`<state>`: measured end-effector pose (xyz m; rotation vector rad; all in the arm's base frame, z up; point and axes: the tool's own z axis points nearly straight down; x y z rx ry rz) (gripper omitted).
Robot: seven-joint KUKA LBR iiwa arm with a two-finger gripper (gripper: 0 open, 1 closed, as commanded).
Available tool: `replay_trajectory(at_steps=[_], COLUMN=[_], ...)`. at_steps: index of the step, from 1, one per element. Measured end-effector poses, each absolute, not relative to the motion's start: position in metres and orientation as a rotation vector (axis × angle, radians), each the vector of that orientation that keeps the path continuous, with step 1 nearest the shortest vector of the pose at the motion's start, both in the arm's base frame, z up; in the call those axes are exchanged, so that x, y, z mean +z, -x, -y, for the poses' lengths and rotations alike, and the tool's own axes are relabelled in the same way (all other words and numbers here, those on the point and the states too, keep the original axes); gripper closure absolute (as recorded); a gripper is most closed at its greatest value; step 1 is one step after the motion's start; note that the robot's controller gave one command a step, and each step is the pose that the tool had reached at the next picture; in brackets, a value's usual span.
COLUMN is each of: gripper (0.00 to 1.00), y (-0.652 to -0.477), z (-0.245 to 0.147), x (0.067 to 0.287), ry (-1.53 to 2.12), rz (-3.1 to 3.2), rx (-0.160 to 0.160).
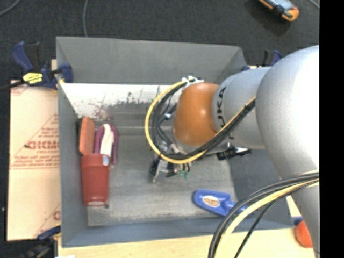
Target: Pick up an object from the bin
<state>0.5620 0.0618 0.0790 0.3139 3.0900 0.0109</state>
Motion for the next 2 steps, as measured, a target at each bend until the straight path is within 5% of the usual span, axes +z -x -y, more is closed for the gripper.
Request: replay_trajectory(at_steps=[1, 2], gripper=[1.00, 1.00], y=[-0.569, -0.547], z=[-0.064, -0.058], x=[0.184, 0.263], ry=[-0.317, -0.343], rz=[-3.084, -3.088], rx=[0.014, 0.011])
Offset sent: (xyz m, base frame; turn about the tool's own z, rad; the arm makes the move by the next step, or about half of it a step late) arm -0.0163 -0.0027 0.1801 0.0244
